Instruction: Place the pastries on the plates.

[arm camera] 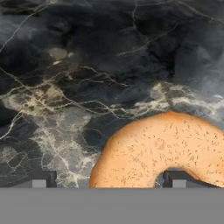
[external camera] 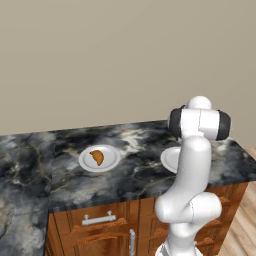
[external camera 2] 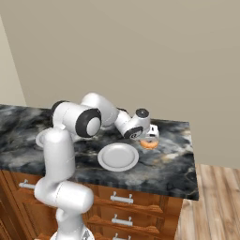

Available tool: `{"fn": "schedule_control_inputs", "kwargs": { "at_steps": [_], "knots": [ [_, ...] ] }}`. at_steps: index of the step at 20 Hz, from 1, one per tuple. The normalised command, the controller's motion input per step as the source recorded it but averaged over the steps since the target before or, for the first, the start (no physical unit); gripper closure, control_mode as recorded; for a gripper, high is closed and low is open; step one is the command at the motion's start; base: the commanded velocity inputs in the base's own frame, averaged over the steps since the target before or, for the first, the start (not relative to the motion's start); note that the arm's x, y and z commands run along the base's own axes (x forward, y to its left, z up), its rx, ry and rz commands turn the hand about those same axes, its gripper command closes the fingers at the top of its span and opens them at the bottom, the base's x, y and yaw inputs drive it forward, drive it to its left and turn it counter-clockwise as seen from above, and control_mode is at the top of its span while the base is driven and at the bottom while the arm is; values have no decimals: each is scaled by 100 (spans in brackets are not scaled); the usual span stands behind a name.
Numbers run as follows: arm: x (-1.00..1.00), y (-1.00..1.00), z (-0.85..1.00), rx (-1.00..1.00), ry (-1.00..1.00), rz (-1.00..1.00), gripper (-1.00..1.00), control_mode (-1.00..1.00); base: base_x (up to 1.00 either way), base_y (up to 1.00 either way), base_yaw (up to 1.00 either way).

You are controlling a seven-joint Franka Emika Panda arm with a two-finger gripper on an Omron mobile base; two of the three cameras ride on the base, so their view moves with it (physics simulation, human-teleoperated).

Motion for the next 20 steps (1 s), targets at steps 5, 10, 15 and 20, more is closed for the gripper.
{"fn": "schedule_control_inputs", "kwargs": {
  "at_steps": [5, 10, 15, 20],
  "knots": [
    [6, 0, -44, 0, 0, 3, -100, -100, 0, 0, 0],
    [4, 0, -12, 0, 0, 1, 100, -100, 0, 0, 0],
    [-11, 10, 28, 0, -2, 1, 100, -100, 0, 0, 0],
    [-36, 38, 82, -6, -4, 5, 100, -100, 0, 0, 0]
  ]
}}
